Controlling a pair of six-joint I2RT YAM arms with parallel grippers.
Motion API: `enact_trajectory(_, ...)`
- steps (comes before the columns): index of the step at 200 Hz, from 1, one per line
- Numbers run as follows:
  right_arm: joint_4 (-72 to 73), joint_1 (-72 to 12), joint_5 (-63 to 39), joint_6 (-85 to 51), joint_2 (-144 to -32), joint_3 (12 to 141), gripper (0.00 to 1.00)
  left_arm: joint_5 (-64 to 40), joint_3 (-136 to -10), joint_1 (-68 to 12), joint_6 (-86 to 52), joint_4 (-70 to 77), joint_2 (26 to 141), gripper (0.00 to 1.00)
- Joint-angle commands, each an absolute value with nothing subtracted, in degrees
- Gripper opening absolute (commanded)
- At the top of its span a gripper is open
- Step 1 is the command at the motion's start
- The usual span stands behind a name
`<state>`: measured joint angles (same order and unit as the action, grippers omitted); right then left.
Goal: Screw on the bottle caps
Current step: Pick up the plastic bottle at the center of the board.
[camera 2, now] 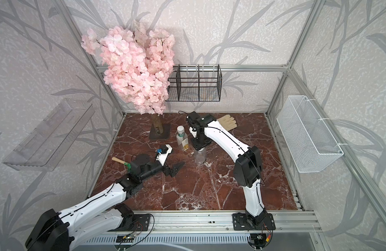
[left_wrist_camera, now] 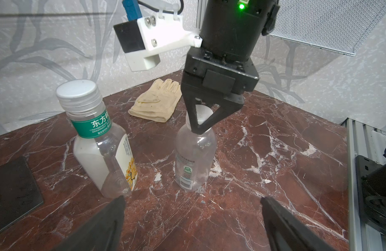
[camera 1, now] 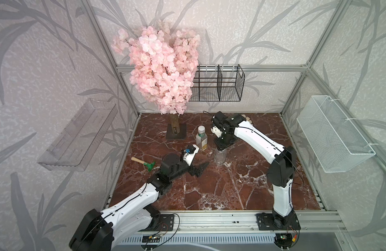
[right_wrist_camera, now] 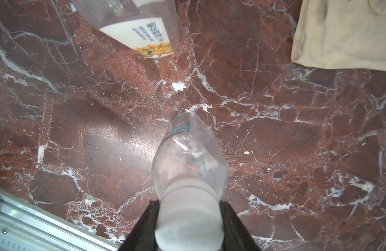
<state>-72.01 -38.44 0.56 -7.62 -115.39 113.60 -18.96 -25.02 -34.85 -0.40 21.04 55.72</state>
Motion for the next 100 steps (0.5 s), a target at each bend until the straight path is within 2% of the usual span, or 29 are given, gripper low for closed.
enact_trajectory(1, -72.2, -38.7, 2.0, -7.3, -113.4, 112.5, 0.37, -18.5, -26.6, -35.2, 0.3, 20.9, 55.0, 1.00)
enact_trajectory(100, -74.1, -38.7, -1.8, -7.0, -102.2, 108.2, 0.35, -24.8, -25.2, -35.3, -0.2, 26.2, 53.1, 1.00)
